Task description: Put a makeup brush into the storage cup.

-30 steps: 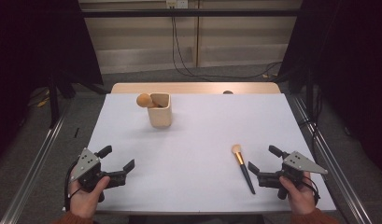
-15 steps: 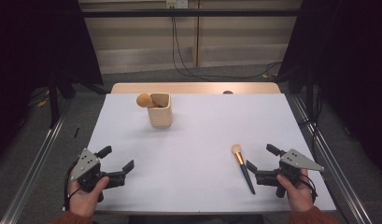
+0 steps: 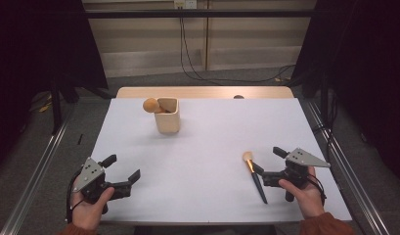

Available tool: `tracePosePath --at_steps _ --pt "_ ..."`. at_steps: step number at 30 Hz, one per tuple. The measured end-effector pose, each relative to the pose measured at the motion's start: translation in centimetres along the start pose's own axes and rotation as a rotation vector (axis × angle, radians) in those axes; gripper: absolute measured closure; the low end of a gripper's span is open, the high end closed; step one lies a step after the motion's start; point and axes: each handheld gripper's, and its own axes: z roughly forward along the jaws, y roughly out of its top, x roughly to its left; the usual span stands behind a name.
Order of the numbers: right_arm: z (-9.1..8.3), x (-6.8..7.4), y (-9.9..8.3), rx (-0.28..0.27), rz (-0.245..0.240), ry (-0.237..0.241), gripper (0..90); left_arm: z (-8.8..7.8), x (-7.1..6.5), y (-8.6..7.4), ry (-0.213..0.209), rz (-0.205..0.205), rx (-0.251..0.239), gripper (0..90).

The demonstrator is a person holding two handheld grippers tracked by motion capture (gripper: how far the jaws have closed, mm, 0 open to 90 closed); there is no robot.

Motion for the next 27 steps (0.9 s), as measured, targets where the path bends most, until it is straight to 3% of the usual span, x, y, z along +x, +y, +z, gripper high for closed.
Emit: tracePosePath --at_steps 8,12,15,19,24,27 --pt "0.8 -0.3 0.6 0.065 -0.026 -0.002 2.5 0.0 0.0 0.0 -0.001 -0.004 -0.001 3.2" --pt "1.0 -0.4 1.1 0.126 -0.045 0.002 3.4 0.0 0.0 0.0 -0.007 0.005 0.004 3.2" --pt "1.2 -0.5 1.4 0.163 -0.033 0.019 3.8 0.0 0.0 0.0 -0.004 -0.005 -0.001 3.2" --pt "1.6 -0.9 1.8 0.250 -0.016 0.072 3.4 0.1 0.0 0.0 -0.007 -0.009 -0.002 3.2" --pt "2.3 -1.1 2.3 0.326 -0.032 0.078 3.7 0.1 0.0 0.1 -0.005 -0.005 0.000 3.2" --pt "2.8 -1.0 2.4 0.405 -0.035 0.090 4.4 0.1 0.0 0.1 -0.006 -0.004 0.000 3.2"
